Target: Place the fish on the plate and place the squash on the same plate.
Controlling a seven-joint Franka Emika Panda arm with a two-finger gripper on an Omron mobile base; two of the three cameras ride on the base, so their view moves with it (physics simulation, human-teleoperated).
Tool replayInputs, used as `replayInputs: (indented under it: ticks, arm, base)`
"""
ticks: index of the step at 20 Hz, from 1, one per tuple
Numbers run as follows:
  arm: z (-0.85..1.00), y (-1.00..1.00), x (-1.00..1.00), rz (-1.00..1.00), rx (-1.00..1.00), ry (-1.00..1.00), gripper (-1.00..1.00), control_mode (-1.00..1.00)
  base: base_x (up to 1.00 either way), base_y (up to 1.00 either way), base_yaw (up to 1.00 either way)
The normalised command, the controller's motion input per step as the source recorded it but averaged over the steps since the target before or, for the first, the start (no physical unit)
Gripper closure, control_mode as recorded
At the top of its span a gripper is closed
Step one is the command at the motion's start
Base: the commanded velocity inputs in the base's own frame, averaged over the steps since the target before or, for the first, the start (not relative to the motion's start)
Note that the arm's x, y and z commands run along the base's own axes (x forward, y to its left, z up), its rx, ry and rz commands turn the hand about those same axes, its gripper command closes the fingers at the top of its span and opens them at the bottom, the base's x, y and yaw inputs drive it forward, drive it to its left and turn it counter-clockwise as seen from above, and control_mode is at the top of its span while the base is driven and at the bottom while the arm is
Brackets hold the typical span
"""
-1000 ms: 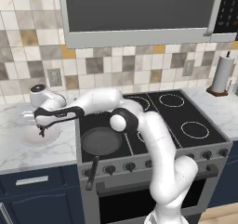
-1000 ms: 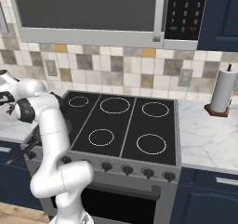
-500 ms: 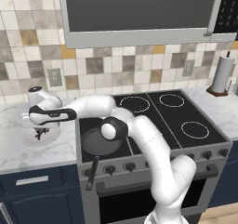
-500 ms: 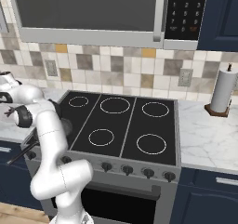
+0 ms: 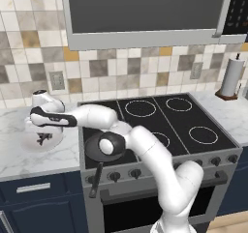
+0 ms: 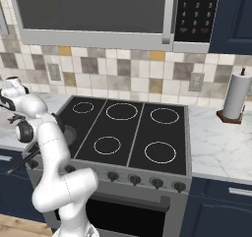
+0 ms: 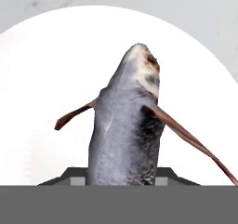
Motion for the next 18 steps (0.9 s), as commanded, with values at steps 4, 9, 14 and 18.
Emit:
replayInputs:
  ticks: [4,9,14,18]
  arm:
    - [-0.12,0.15,0.00,-0.02,-0.06,0.00,-1.00,-1.00]
    - [-0.03,0.05,0.00,-0.01,-0.06,0.00,-1.00,-1.00]
    - [0.18,0.00,-0.05,-0.04,-0.06,0.00,-1.00,-1.00]
    - [0.40,0.00,-0.10,-0.01,-0.04,0.00,-1.00,-1.00]
  base:
    - [0.00,0.00,0.00]
    - [0.00,0.00,0.00]
    - [0.00,0.00,0.00]
    - [0.00,0.00,0.00]
